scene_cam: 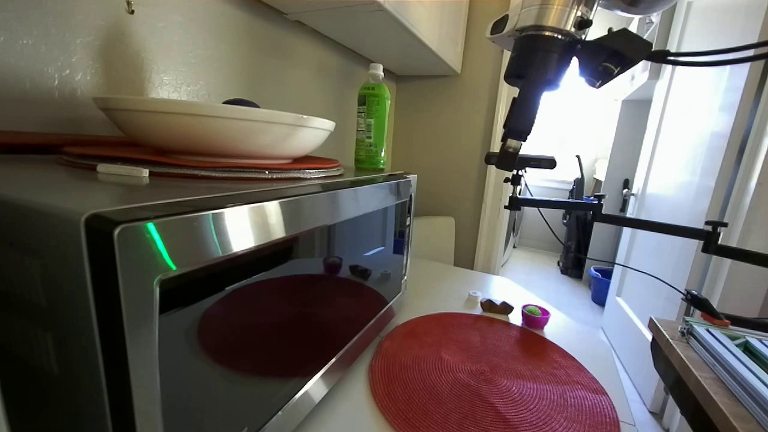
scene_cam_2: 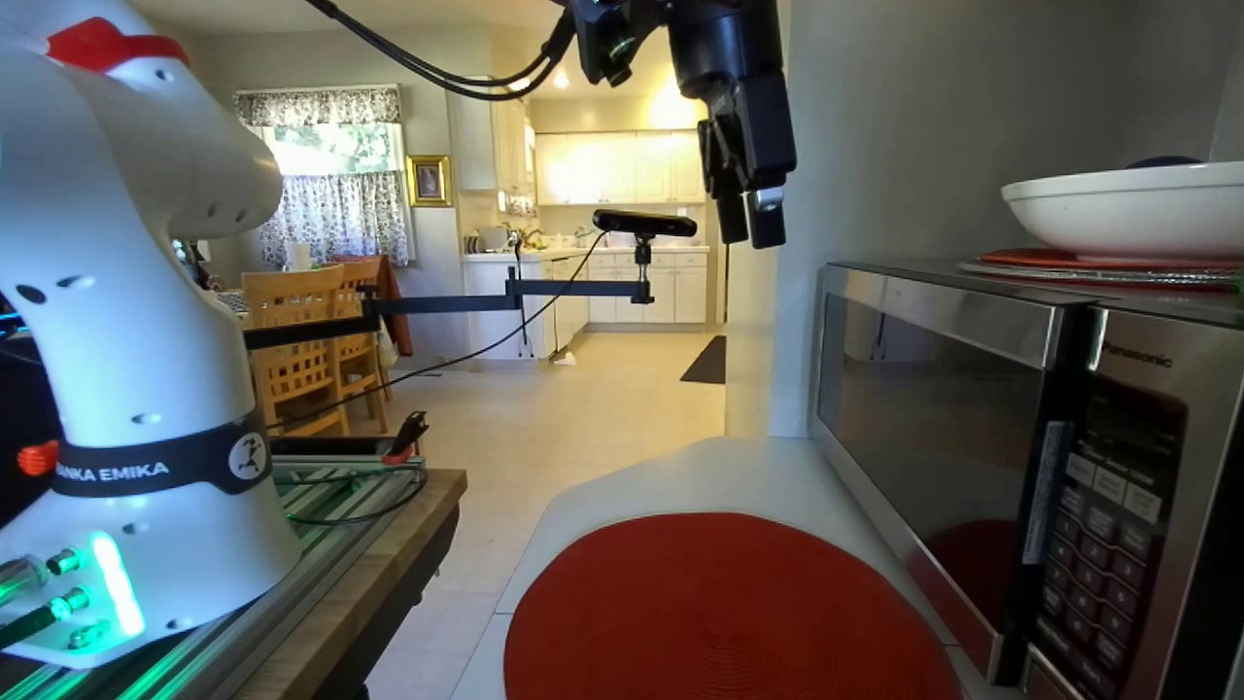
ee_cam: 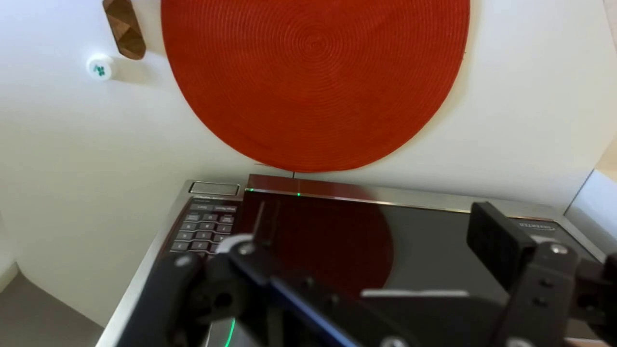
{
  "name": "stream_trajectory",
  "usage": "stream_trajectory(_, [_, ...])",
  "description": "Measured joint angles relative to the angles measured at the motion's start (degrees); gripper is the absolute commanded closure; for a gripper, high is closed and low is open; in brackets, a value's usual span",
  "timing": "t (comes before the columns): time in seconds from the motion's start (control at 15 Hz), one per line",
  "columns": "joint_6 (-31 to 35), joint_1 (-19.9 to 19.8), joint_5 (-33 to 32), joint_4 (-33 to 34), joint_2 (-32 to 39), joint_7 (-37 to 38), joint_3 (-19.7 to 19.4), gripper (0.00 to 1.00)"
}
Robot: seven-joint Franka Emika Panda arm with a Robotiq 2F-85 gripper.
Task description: Open the microwave door
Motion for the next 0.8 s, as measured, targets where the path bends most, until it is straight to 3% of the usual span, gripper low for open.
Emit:
stream_trajectory(0.47, [3.6, 0.0, 0.0, -0.1, 0.8, -0.5, -0.6, 0.00])
stream_trajectory(0.8, [11.9, 0.5, 2.0, -1.7, 4.0, -7.9, -4.8, 0.00])
